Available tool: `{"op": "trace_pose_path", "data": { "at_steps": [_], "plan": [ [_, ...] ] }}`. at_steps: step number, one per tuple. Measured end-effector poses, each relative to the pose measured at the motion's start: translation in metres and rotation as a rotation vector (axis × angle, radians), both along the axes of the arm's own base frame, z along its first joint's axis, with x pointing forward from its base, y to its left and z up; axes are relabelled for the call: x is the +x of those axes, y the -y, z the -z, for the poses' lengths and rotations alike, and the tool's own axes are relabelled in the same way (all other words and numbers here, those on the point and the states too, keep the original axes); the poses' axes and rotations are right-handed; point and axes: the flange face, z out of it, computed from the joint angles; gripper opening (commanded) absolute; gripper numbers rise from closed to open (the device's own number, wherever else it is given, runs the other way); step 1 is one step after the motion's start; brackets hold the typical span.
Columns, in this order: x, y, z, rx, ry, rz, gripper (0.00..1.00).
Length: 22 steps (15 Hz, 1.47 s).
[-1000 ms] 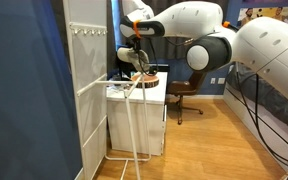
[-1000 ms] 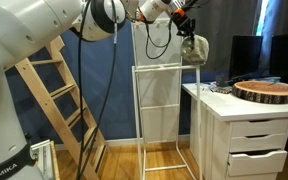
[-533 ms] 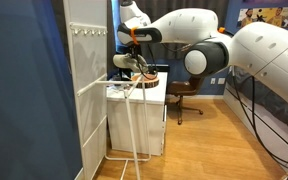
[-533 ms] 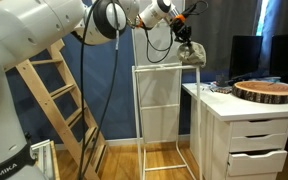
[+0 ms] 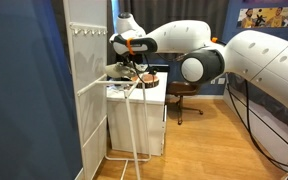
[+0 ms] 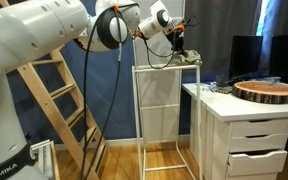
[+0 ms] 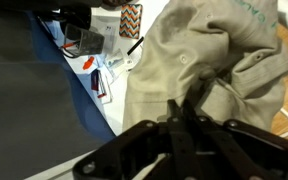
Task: Hang the cap on the vertical rod
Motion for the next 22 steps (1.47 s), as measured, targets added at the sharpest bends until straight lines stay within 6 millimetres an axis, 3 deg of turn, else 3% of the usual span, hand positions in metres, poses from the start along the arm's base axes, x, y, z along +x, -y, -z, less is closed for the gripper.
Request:
{"op": "trace_pose_path", "data": {
  "at_steps": [5,6,7,12,17,22],
  "plan": [
    [0.001,0.002,0.001,-0.015,-0.036,-0.134,0.02],
    [0.001,0.002,0.002,0.002,-0.044,-0.147,0.13],
    [0.000,0.000,0.002,0.025,-0.054,-0.156,0.32],
    [-0.004,-0.008,-0.001,0.086,-0.081,-0.158,0.67],
    [-0.009,0.005,-0.046,0.161,-0.017,-0.035,1.00],
    [-0.021,0.035,-0.101,0.276,0.022,0.215,1.00]
  ]
}}
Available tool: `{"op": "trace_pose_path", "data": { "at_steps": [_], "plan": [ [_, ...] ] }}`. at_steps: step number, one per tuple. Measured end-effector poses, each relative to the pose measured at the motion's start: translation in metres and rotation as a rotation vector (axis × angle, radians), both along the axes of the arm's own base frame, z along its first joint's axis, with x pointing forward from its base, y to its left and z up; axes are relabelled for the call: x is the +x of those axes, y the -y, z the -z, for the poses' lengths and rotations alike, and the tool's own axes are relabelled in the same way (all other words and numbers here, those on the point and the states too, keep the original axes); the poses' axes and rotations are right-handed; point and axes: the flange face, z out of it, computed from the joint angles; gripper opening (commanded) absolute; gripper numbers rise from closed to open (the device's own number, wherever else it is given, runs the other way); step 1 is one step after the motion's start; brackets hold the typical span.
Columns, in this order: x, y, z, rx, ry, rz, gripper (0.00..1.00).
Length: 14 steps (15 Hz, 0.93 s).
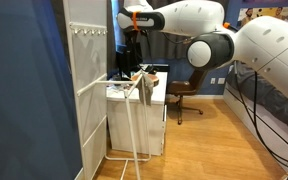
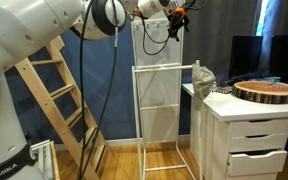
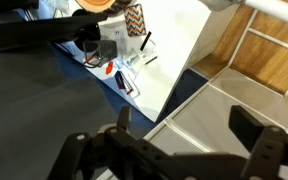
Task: Hang the cap on the vertical rod
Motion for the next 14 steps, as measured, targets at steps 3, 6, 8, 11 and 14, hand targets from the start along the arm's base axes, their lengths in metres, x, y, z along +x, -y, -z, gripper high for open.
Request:
{"op": "trace_pose_path", "data": {
  "at_steps": [3,6,8,11,14],
  "plan": [
    [-0.014,0.014,-0.033,0.075,-0.024,0.146,1.00],
    [-0.034,0.022,-0.064,0.153,-0.054,0.290,1.00],
    [-0.047,0.024,-0.082,0.206,-0.070,0.385,1.00],
    [-0.065,0.023,-0.102,0.284,-0.103,0.526,1.00],
    [-0.080,0.022,-0.111,0.358,-0.154,0.652,1.00]
  ]
}}
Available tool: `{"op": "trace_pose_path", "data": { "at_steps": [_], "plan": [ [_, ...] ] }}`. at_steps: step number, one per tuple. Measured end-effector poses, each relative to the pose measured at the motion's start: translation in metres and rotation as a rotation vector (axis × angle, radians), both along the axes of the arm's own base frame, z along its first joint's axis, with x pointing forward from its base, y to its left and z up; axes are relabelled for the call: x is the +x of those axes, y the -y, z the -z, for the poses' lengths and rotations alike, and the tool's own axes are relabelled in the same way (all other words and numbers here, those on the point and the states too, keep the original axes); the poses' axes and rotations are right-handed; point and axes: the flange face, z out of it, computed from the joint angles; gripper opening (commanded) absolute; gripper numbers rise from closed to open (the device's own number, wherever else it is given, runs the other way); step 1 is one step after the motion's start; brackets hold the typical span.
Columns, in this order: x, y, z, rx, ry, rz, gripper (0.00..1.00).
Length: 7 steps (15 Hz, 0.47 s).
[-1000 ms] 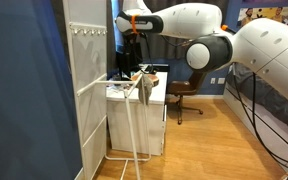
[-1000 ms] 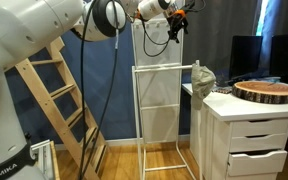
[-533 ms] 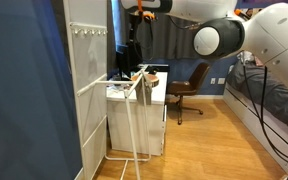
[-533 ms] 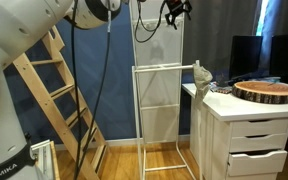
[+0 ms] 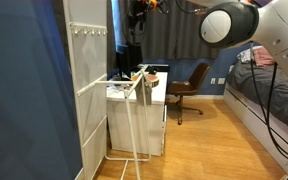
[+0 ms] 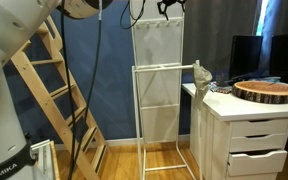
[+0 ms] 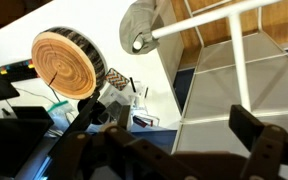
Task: Hang the cap on the vertical rod
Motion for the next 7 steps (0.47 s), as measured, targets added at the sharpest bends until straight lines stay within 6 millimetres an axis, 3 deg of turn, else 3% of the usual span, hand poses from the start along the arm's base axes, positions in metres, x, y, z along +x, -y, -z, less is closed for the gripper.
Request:
{"op": "trace_pose_path", "data": {
  "at_steps": [5,7],
  "plan": [
    [-0.028,0.005,0.001,0.071,-0.185,0.112,1.00],
    [-0.028,0.008,0.000,0.070,-0.187,0.115,1.00]
  ]
}}
